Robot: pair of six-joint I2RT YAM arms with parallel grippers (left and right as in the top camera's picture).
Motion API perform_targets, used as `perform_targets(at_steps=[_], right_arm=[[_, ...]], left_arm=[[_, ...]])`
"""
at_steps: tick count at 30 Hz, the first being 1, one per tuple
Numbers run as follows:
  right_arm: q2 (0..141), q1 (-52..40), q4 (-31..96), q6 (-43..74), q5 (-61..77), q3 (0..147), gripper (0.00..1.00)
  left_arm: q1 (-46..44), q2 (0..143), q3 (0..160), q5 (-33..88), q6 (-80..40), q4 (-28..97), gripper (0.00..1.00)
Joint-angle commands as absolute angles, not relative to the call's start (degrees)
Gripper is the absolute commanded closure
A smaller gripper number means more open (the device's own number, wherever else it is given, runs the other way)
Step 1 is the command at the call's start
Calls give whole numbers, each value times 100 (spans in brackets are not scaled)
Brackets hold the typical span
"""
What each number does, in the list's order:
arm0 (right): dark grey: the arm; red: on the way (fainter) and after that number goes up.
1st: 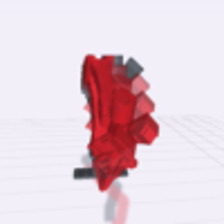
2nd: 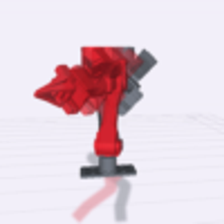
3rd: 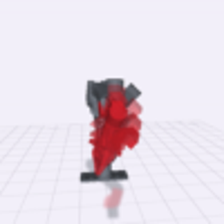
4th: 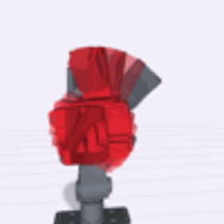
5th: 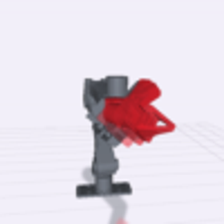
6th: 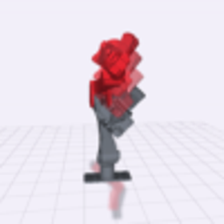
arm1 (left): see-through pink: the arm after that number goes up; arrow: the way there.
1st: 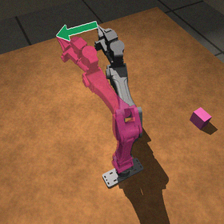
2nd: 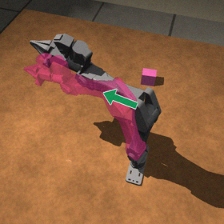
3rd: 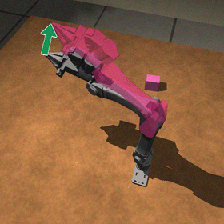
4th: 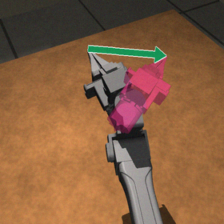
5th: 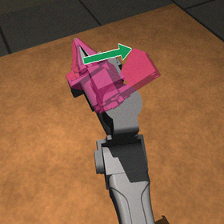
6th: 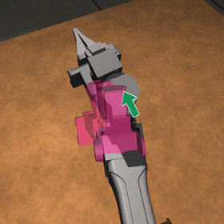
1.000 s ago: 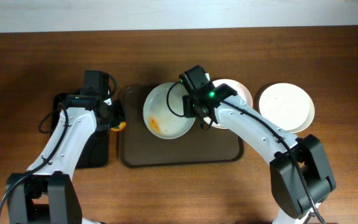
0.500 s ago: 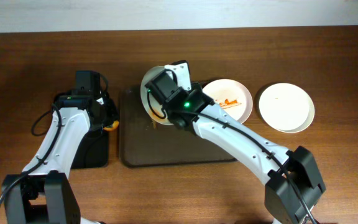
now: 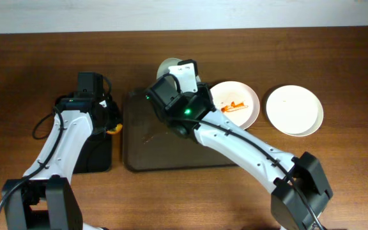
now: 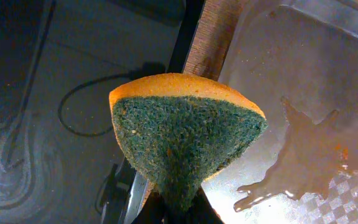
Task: Clean dirty plates on tray and stack at the side
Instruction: 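Carry the plate right and stack it on the cleaned plate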
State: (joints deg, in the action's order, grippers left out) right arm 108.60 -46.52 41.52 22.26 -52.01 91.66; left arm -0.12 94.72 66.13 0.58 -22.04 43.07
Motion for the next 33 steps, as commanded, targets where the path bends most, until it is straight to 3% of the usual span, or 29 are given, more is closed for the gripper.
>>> perform_targets(at_steps=[1, 4, 15, 20, 22, 24, 28, 33], right_arm=[[10669, -5037, 4117, 2274, -5878, 9356, 96], [10672, -5078, 4110, 2276, -6536, 9356, 96], [10672, -4893, 4097, 2335, -6355, 9356, 96], [10672, -4757, 4143, 2252, -5315, 9365, 96], [10685, -4678, 4215, 2386, -6226, 9365, 96], [10667, -4434, 4211, 2696, -6235, 9382, 96], [10667, -3817, 4268, 2714, -4984, 9411, 96], [10652, -2587, 4338, 2777, -4213, 9511, 96]], left_arm=[[23, 9395, 6681, -1, -2158, 4289, 100], [23, 9395, 6681, -1, -2158, 4289, 100], [23, 9395, 6681, -1, -2161, 4289, 100], [23, 9395, 6681, -1, -2161, 4287, 100], [23, 9395, 6681, 1, -2180, 4289, 100], [23, 9395, 6681, -1, -2178, 4289, 100], [23, 9395, 6681, -1, -2178, 4292, 100], [23, 9395, 6681, -1, -2178, 4292, 100]])
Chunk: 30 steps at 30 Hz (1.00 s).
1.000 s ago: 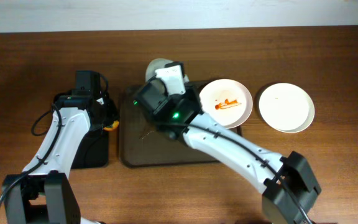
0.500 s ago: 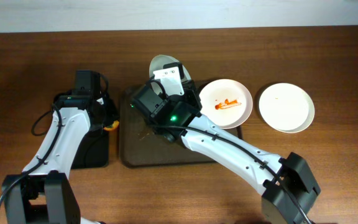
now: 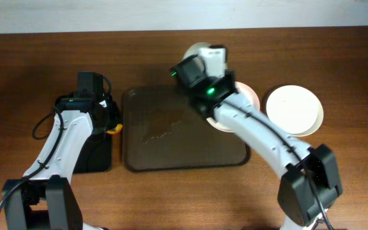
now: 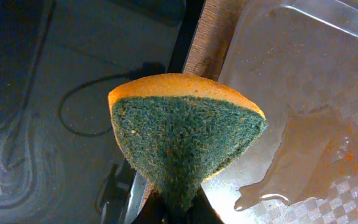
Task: Clean dirty plates on tray and stack at the side
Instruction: 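Carry the plate right and stack it on the cleaned plate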
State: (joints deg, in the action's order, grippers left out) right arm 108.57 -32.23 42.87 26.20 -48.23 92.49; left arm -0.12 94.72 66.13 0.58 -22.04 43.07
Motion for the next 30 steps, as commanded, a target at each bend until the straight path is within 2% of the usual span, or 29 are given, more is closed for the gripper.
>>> perform_targets(at_steps=[1, 11, 15, 23, 30], right_arm=[[10643, -2272, 4394, 2797, -4001, 9581, 96], [10753, 1249, 5277, 3500, -902, 9760, 96], [11083, 2029, 5876, 3400, -257, 9747, 96], [11266, 2185, 6482, 2602, -86, 9730, 96], [11386, 2167, 6814, 2596, -64, 9712, 96]], left_arm=[[23, 9395, 6681, -1, -2178, 4292, 100], [23, 9395, 6681, -1, -2178, 4292, 100], [23, 9395, 6681, -1, -2178, 4292, 100], [23, 9395, 6681, 1, -2178, 4298, 100], [23, 9395, 6681, 1, -2178, 4311, 100]])
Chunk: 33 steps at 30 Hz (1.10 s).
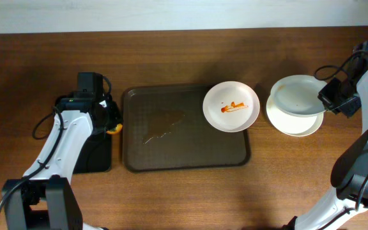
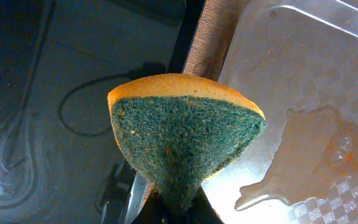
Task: Clean dirty plates on tray and stack at the side
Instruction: 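Carry the plate right and stack it on the cleaned plate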
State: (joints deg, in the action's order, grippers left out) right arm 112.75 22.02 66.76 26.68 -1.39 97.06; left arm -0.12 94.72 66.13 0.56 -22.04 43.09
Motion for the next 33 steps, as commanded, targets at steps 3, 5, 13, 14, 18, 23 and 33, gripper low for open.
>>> perform_targets(at_steps=[3, 5, 13, 14, 18, 23, 33], right_arm=[[11391, 2167, 6812, 2596, -67, 9539, 96], [11391, 2165, 6785, 2598, -60, 9413, 96], [11325, 2123, 6672, 2443, 482, 9258, 45], [11292, 2088, 6643, 2265, 735, 9260, 45], [11212, 1656, 6556, 1079, 1551, 9258, 45], [11301, 749, 6359, 578, 1632, 9255, 45], [11684, -62, 5970, 1177, 1221, 9244, 51]], left_arm=[[23, 9395, 6681, -1, -2176, 4311, 100], [23, 9395, 6681, -1, -2178, 4311, 100], [23, 9395, 6681, -1, -2178, 4311, 100], [23, 9395, 6681, -1, -2178, 4309, 100], [23, 9395, 6681, -1, -2178, 4311, 100], [23, 9395, 6681, 1, -2178, 4309, 100], [19, 9395, 6681, 16, -2178, 4313, 100]])
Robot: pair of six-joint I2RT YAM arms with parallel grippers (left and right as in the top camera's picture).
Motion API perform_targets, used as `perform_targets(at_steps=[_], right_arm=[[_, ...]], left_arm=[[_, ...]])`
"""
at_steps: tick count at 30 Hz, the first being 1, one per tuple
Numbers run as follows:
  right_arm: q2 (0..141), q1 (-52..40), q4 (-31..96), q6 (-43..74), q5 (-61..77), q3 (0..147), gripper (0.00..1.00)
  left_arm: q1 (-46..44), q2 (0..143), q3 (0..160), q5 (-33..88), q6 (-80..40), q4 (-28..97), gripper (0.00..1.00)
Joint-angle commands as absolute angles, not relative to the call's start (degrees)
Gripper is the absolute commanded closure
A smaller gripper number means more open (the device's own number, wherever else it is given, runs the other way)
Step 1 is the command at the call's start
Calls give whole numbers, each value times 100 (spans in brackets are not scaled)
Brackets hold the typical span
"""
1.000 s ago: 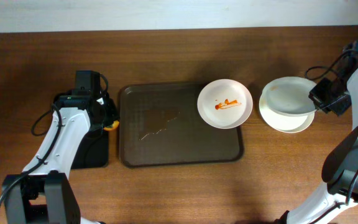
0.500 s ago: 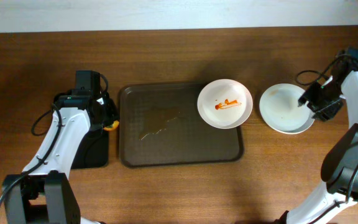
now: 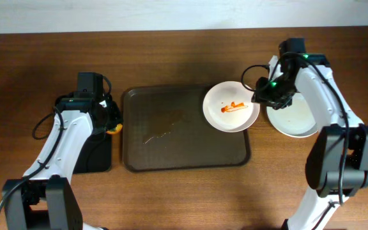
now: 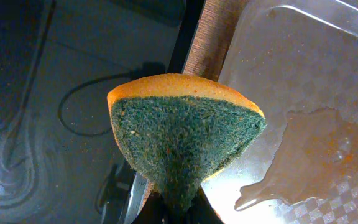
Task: Clean dirty plates on tray and stack at the side
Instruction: 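Carry the plate right and stack it on the cleaned plate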
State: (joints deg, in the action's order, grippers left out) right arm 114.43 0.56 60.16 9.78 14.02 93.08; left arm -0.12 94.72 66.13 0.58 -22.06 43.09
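A dirty white plate (image 3: 230,106) smeared with orange sauce overhangs the right far corner of the dark brown tray (image 3: 184,153). Right of it, clean white plates (image 3: 296,115) are stacked on the table. My right gripper (image 3: 265,96) hovers between the dirty plate and the stack; its jaws are too dark to read. By the tray's left edge, my left gripper (image 4: 176,208) is shut on a folded sponge (image 4: 185,137), orange with a green scouring face. The sponge points up and touches nothing.
A puddle of brownish liquid (image 4: 316,149) lies on the tray floor, also showing as a wet streak (image 3: 165,124) from overhead. A black box (image 3: 88,144) with a cable stands left of the tray, under my left arm.
My right gripper was at the far right with a clean plate over the stack. That plate now lies on the stack, and the gripper is left of it, by the dirty plate. The left arm is unchanged.
My right gripper first held a plate tilted over the tray's far edge. Then it held the plate above the dirty plate, then over the stack on the right. The plate is now stacked. My left gripper kept the sponge still throughout.
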Motion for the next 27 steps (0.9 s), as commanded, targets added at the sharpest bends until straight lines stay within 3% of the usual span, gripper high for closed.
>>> perform_targets(at_steps=[1, 6, 12, 15, 19, 27], right_arm=[[11751, -82, 5957, 1192, 1214, 9244, 51], [12049, -128, 5889, 1321, 1081, 9240, 63], [12265, -126, 5892, 1599, 860, 9233, 68], [12265, -167, 5892, 1597, 880, 9233, 83], [12265, -305, 5911, 1597, 1011, 9233, 96], [12221, -790, 6016, 1597, 1402, 9260, 96]], left_arm=[[19, 9395, 6681, 19, -2178, 4313, 100], [19, 9395, 6681, 16, -2178, 4313, 100], [19, 9395, 6681, 16, -2178, 4313, 100], [19, 9395, 6681, 16, -2178, 4311, 100], [19, 9395, 6681, 16, -2178, 4313, 100], [19, 9395, 6681, 16, -2176, 4313, 100]])
